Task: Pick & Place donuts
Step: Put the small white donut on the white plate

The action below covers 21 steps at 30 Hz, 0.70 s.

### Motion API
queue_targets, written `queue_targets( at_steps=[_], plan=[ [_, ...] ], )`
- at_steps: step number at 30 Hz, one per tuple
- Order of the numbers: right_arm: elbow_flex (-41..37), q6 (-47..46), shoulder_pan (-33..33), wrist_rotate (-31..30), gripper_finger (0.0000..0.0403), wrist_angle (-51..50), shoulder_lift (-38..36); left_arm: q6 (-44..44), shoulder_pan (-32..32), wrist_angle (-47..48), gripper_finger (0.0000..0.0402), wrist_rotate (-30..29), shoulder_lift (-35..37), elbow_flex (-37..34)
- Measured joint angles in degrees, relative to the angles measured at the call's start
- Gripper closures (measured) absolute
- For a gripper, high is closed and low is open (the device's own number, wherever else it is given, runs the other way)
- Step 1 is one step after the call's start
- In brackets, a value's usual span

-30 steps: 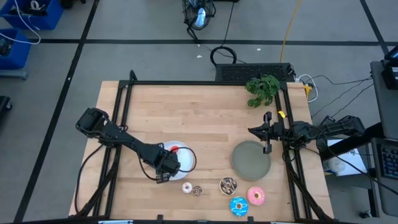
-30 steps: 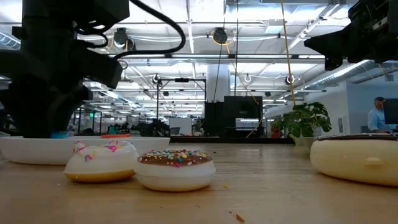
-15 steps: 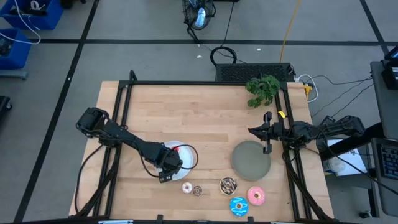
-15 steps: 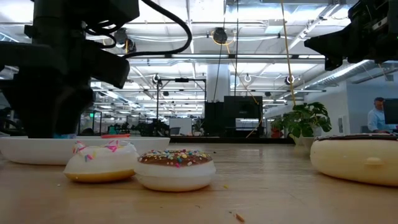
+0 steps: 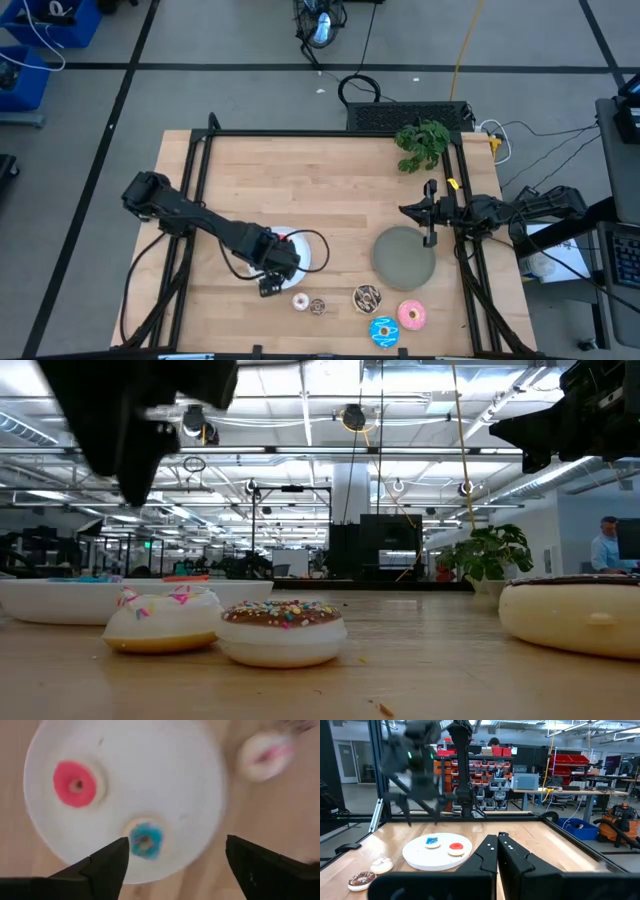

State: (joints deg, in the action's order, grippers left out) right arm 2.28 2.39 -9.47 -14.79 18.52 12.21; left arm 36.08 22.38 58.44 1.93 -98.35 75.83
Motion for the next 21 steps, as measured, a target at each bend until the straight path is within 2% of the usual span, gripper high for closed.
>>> queue_targets(
  at_steps=[3, 7, 11, 16, 18, 21],
  plan=[
    [-0.01, 0.00, 0.02, -0.02, 0.0403, 0.00, -0.01, 0.05, 1.00, 2.52, 0.0118, -0.45, -0.04, 5.92],
    [-0.02, -0.01, 0.01, -0.02, 0.0403, 0.00, 0.00, 0.06, 2.52, 5.14, 0.0187, -2.14, -0.04, 10.21],
    [0.00, 0.00, 0.00, -0.02, 0.0403, 0.02, -0.02, -0.74, 3.96, 4.89, 0.0273, -2.57, -0.08, 10.82],
    [0.00, 0.20, 0.01, -0.04, 0.0403, 0.09, 0.00, -5.57, 5.42, 4.78, 0.0374, -5.78, -0.61, 10.63],
    [0.00, 0.27, 0.01, -0.07, 0.0403, 0.11, 0.00, -7.06, 5.85, 4.06, 0.0394, -6.92, -0.61, 10.63],
    [-0.02, 0.44, 0.01, -0.07, 0.0403, 0.28, -0.01, -8.78, 6.14, 2.21, 0.0385, -7.98, -0.61, 10.63]
  ],
)
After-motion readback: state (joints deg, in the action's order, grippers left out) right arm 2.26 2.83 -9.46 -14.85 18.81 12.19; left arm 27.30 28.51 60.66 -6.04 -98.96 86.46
